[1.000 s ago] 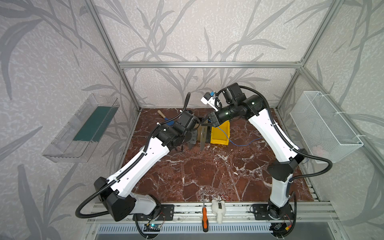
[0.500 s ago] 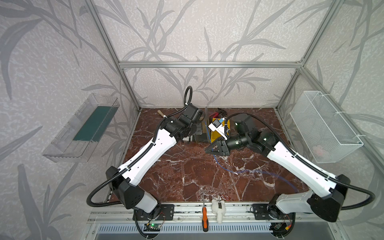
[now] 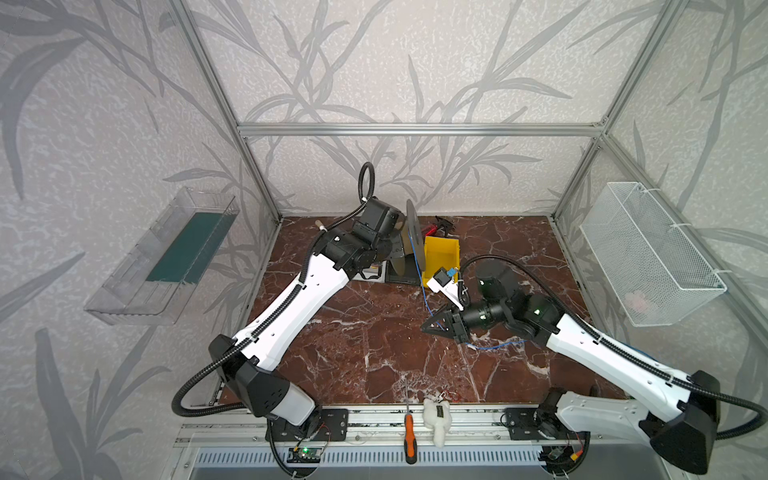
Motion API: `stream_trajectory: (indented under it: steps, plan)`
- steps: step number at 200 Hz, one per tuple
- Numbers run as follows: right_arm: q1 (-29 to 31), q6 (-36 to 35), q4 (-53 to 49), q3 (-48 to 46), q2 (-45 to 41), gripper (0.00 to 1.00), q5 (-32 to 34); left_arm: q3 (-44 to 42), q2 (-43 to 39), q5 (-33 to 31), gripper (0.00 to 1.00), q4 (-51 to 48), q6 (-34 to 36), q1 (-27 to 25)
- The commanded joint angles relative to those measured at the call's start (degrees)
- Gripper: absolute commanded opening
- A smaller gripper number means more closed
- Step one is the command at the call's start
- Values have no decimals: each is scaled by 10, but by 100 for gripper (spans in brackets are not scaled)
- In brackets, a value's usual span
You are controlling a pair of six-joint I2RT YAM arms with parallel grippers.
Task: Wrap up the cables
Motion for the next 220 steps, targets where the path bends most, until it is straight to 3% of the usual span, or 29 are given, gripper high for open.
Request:
stream_trajectory:
  steps: [1,22,42,100,142,160,186,200,220]
  plan:
    - [42,-34,-26,-16,-8,0,17,4,-28,60,0,105,-66,57]
    - [48,-41,-58,-50,-7,0,49,1,-37,119,0,137,-70,102]
    - [47,-40,-68,-90,-3,0,97,-17,-51,220,0,192,-79,144]
    - [-4,-67,-133,-94,69,0,172,-57,-130,433,0,204,-95,292]
    - [-3,-65,-83,-97,92,0,130,-59,-153,457,0,162,-61,307]
    - [-1,-67,-79,-103,92,16,129,-84,-155,464,0,191,-76,307]
    - [-1,-74,-93,-116,88,25,135,-94,-151,470,0,210,-80,308]
    - [-1,-69,-87,-127,81,24,128,-90,-150,471,0,204,-72,308]
    - [-1,-57,-75,-142,70,13,130,-82,-149,467,0,193,-61,310]
